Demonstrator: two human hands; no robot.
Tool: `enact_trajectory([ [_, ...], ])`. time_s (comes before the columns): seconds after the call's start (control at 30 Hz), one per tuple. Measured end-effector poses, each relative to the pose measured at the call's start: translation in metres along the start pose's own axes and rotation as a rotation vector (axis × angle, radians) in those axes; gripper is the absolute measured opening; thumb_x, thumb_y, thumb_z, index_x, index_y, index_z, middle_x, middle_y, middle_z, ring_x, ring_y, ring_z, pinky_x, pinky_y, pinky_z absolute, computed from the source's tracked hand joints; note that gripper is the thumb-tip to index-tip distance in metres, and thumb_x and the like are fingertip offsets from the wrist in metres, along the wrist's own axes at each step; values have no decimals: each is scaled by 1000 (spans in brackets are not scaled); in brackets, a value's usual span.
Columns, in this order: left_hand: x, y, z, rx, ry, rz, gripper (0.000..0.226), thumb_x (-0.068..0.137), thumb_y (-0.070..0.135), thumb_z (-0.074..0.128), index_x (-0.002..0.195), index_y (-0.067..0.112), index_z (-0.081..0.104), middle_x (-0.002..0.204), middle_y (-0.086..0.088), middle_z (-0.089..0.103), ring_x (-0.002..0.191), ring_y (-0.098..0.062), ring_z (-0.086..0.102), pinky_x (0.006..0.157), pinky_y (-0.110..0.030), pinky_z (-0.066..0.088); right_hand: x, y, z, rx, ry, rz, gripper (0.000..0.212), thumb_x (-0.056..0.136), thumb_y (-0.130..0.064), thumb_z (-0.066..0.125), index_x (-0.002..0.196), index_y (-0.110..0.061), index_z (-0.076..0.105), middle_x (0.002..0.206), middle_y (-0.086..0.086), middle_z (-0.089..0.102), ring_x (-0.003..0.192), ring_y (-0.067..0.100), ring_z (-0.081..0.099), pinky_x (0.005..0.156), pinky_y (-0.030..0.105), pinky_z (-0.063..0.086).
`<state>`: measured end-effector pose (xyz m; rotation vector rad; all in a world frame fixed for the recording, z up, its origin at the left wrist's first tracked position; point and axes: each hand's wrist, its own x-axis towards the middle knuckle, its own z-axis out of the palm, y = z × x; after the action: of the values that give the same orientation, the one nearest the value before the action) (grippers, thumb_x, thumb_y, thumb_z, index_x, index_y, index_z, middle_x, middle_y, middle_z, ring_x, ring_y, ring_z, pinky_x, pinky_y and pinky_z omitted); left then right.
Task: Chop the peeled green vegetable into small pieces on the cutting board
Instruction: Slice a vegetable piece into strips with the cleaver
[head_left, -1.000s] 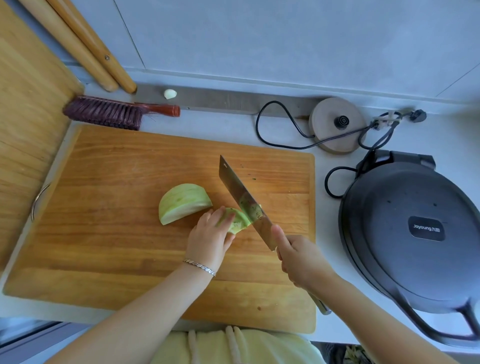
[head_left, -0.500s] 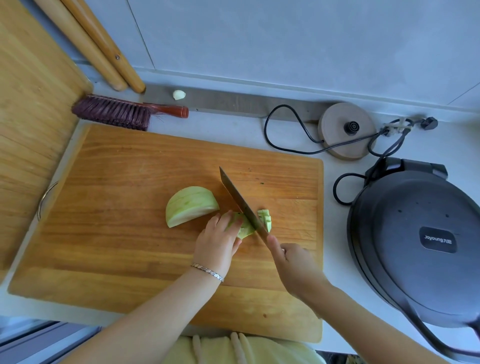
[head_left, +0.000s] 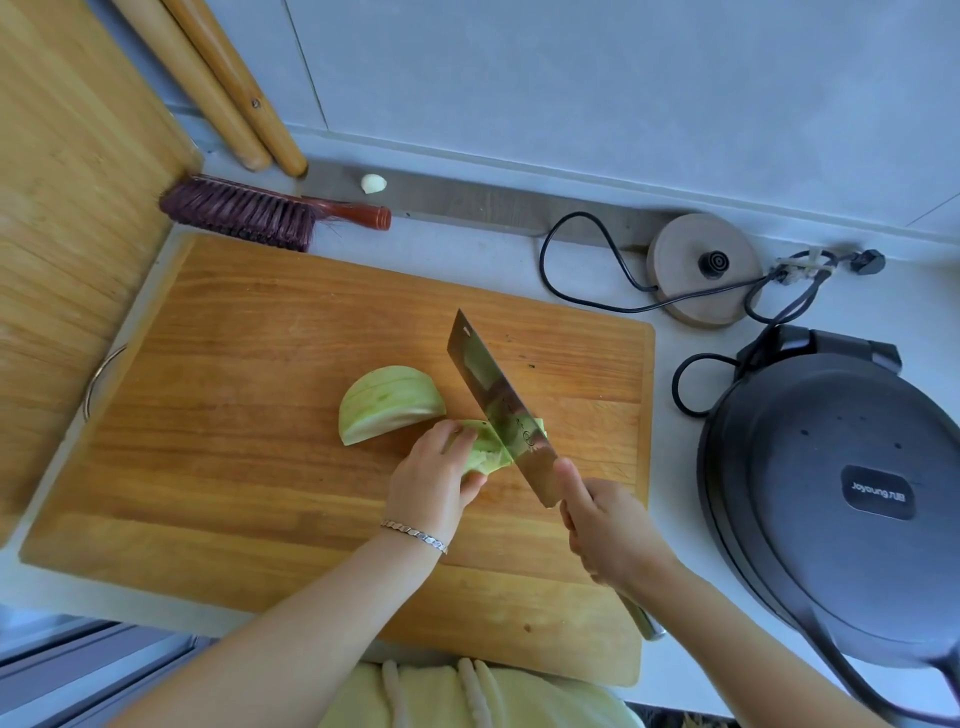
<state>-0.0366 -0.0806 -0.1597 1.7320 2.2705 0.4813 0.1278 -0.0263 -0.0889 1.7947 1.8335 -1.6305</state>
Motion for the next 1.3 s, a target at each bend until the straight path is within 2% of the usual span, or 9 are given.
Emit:
enact_trajectory([
  [0.13,0,1,-1,3,13,7,57,36,23,93,87,13,69,88,-3,68,71,-18,69,38,-21,48,-2,-4,3,-97,5,-34,56,89,-62,25,69,-12,41,62,5,40,56,17,36,54,30,33],
  [0.37,1,1,-1,19,25,15,57,36,25,92,87,14,70,87,-1,68,71,-15,68,38,-19,47,-3,-1,3,-112,33,-24,61,82,-68,22,67,-12,40,61,4,41,56,18,38,55,31,34],
  [0.8,2,2,-2,39,11,13,57,35,26,93,86,13,71,85,-2,68,70,-15,68,37,-19,47,-1,-8,3,-124,9,-12,57,89,-62,24,68,-12,40,59,3,40,51,15,35,51,29,33],
  [0.93,2,3,-3,36,8,10,57,33,27,93,84,14,71,84,0,68,69,-14,68,36,-17,45,-8,-1,5,-221,24,10,56,92,-59,23,63,-14,37,59,1,42,55,15,40,55,28,35],
  [1.1,2,2,-3,38,11,14,55,33,27,93,82,15,71,84,1,68,69,-13,68,36,-15,43,-7,9,13,-267,49,21,54,95,-55,24,59,-15,35,56,-3,38,50,11,34,51,24,30],
  [1.2,1,1,-1,26,18,17,55,36,25,92,85,15,70,88,0,68,73,-14,68,38,-17,46,1,11,21,-223,71,-2,55,94,-54,24,62,-13,41,55,-2,38,50,11,35,51,25,30],
  [1.3,0,0,0,14,28,30,55,38,24,92,87,14,70,92,0,69,77,-15,69,42,-18,49,10,6,18,40,48,59,56,94,-56,27,61,-13,42,48,-4,37,39,10,33,43,23,30],
])
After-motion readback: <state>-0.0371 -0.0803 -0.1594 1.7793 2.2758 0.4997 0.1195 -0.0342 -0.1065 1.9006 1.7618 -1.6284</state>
